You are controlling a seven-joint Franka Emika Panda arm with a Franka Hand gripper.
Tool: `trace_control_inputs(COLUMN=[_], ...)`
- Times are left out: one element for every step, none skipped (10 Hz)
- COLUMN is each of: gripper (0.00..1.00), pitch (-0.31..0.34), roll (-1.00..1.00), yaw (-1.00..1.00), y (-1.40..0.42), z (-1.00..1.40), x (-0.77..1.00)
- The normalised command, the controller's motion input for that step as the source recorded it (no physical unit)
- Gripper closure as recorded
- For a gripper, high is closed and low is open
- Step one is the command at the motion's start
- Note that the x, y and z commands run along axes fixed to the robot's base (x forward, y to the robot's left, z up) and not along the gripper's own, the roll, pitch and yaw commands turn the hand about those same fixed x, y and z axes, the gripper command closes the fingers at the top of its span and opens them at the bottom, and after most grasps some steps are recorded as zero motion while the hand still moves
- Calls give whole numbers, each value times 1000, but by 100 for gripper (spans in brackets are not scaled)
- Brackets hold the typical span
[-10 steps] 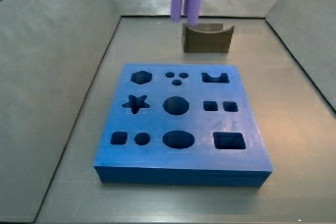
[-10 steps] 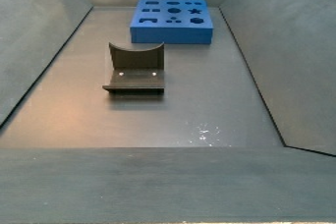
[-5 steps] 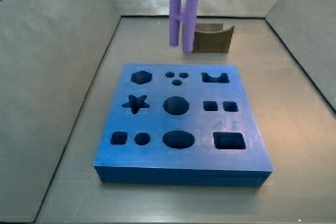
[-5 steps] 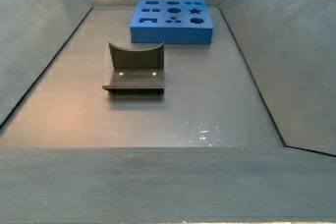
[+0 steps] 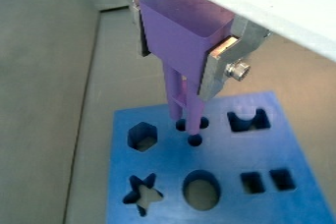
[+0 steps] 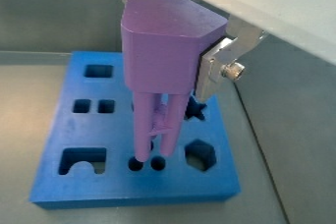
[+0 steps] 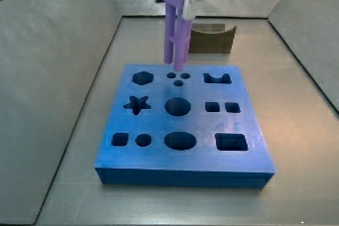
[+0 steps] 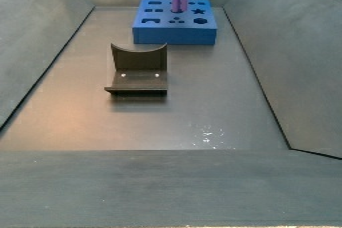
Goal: Pick up the 3 prong object. Move up. Rotate the 3 prong object. Place the 3 prong object on the fixture. Regrasp the 3 prong object. Move to above the board. Insert the 3 prong object.
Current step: Insert the 3 prong object.
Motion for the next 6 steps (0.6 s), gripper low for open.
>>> trace_control_inputs(gripper=[100,100,100,100,100,100], pitch=[113,27,0,-37,-140,-140], roll=[-43,-61,-97,-191,-249,-193], yaw=[-463,-209,0,0,0,-26], y=[-20,-89,0,77,117,74], z=[-243,-217,-297,-446,-383,-149], x=[40,80,237,269,143,0])
